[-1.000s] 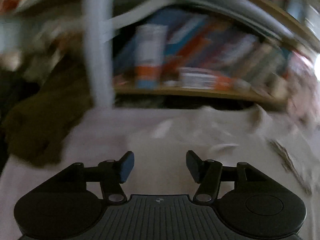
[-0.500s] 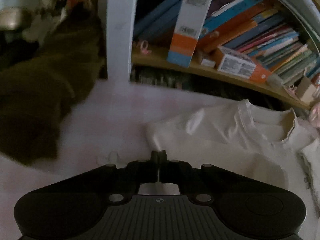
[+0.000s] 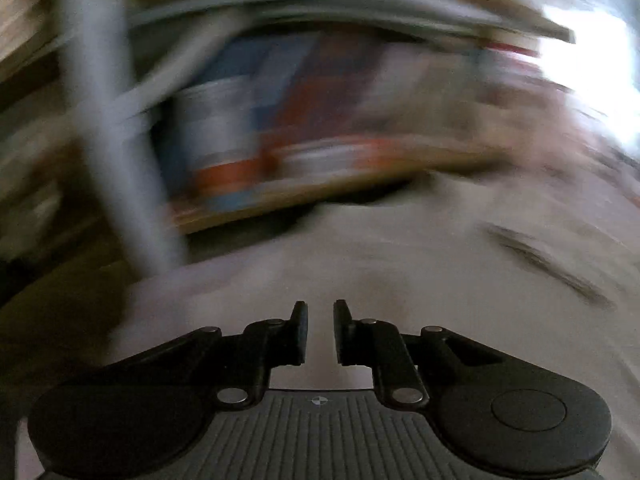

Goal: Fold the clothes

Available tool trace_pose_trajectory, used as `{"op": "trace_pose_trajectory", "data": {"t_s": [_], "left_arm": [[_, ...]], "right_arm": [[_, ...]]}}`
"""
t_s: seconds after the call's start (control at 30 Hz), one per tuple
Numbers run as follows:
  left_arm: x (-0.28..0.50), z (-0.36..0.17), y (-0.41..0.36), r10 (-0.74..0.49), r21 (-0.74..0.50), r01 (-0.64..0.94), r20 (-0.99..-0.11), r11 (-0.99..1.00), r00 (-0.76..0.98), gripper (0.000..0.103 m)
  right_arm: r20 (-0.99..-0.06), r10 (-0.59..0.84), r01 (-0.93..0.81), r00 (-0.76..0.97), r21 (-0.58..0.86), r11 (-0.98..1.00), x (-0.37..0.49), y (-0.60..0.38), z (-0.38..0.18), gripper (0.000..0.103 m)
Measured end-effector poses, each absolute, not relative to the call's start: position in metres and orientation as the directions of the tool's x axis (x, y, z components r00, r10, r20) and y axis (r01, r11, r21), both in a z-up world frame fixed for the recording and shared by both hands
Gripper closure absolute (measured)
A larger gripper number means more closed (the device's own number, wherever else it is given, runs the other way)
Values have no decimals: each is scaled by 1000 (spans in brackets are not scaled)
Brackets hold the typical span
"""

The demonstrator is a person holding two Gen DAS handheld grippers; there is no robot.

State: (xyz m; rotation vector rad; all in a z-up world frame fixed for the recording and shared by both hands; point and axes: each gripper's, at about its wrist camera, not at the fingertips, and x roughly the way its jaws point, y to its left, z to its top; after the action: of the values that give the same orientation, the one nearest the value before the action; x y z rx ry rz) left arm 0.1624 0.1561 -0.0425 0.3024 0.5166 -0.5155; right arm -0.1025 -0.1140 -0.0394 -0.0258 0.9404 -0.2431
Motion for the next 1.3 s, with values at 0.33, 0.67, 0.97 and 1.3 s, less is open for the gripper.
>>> {"op": "trace_pose_trajectory", "data": {"t_s": [0.33, 0.67, 0.97, 1.3], "left_arm": [[117, -83, 81, -246, 487, 592, -601, 642, 761, 85], [108, -81, 73, -209, 595, 577, -572, 559, 793, 57], [134, -53, 93, -314, 313, 610, -639, 728, 702, 98], [147, -47, 116, -478, -17, 685, -729, 728, 490, 71]], "right_arm": [[-776, -208, 152, 596, -145, 978, -108, -111, -34, 20], [-772, -214, 198, 598, -117, 973, -116, -123, -35, 20], [-769, -210, 202, 604, -108, 973, -118, -127, -35, 20], [-777, -226, 264, 588, -79, 961, -120, -141, -37, 20]]}}
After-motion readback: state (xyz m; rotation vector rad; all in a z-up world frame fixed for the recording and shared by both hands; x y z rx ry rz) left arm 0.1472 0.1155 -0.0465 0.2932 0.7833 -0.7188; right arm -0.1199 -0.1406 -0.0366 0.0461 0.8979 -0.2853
